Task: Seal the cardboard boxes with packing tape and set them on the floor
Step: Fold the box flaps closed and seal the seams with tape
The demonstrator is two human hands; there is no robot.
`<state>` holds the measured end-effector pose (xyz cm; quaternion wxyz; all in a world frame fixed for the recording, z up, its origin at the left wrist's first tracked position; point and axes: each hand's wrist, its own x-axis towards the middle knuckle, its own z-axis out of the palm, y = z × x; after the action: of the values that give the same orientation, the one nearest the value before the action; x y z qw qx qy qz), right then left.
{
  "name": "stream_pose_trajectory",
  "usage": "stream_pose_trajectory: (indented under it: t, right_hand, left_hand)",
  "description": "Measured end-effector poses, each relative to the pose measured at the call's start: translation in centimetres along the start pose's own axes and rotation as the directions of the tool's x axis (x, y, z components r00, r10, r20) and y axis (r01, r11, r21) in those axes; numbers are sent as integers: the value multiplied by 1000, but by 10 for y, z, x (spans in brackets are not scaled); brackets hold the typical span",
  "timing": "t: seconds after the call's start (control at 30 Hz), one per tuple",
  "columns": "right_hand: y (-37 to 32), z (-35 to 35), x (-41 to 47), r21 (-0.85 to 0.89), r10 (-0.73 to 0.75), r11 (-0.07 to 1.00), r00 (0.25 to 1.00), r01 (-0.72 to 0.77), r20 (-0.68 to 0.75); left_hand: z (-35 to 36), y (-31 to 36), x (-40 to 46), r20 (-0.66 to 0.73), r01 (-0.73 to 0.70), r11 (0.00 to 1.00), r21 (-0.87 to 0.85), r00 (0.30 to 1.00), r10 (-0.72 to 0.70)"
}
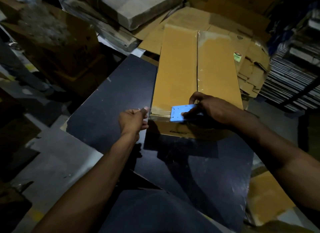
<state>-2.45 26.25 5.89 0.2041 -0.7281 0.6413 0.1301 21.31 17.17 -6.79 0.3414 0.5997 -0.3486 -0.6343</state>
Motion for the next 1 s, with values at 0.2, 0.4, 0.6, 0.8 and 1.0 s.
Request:
stream_pose_trajectory:
  t: [0.2, 0.4, 0.6, 0.8, 1.0]
  right_hand:
    - [-12, -6, 8, -35, 26, 999, 999, -25, 33]
    - [-14, -9, 14, 11, 49, 999, 998, -50, 32]
    - [-14, -7, 18, 123, 95, 988, 996, -93, -3]
    - [-18, -10, 19, 86, 107, 990, 994, -108, 19]
    - [-21, -17, 19, 91, 105, 990, 993, -110, 53]
  left_hand:
    - [0, -6, 9, 5, 17, 999, 38, 1000, -17]
    - [-1, -3, 6, -41, -102, 993, 55, 994, 104]
    - [-2, -16, 20, 21, 96, 994, 57, 995, -97]
    - [1, -24, 23, 67, 120, 991, 65, 990, -124]
    - [3, -25, 15, 104, 228, 973, -22, 969, -225]
